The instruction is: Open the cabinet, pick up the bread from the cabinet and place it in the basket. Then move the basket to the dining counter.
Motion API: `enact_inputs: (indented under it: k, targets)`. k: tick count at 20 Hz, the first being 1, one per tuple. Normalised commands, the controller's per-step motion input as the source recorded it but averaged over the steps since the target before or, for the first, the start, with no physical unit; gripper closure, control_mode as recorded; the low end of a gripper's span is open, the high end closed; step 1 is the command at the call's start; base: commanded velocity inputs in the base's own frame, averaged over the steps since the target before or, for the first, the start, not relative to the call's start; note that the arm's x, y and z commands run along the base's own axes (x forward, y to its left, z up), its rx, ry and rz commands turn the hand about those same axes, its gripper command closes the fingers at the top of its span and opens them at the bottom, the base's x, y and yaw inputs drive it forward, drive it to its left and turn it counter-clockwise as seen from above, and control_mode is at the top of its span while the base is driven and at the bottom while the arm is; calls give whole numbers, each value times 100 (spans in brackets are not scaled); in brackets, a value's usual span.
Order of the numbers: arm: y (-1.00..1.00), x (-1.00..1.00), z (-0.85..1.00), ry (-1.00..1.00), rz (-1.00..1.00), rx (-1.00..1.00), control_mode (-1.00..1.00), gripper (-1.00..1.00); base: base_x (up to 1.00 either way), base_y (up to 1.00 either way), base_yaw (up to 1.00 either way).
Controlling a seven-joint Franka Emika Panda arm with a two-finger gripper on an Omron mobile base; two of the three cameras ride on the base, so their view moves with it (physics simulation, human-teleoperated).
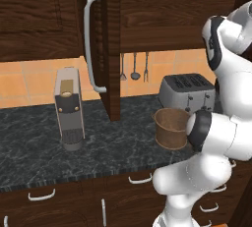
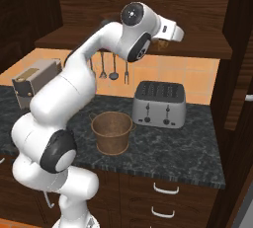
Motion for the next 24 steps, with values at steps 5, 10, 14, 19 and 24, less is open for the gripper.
enact_inputs:
  k: [5, 10, 14, 19, 24]
  targets:
    - [46, -98, 1, 0, 0, 14, -100, 100, 0, 0, 0]
    - [59, -100, -2, 1, 0, 5, -100, 100, 0, 0, 0]
    - [72, -98, -27, 4, 0, 0, -100, 100, 0, 0, 0]
    - [74, -63, -69, 7, 0, -7, -100, 100, 0, 0, 0]
    - [59, -34, -84, 4, 0, -1, -100, 100, 0, 0, 0]
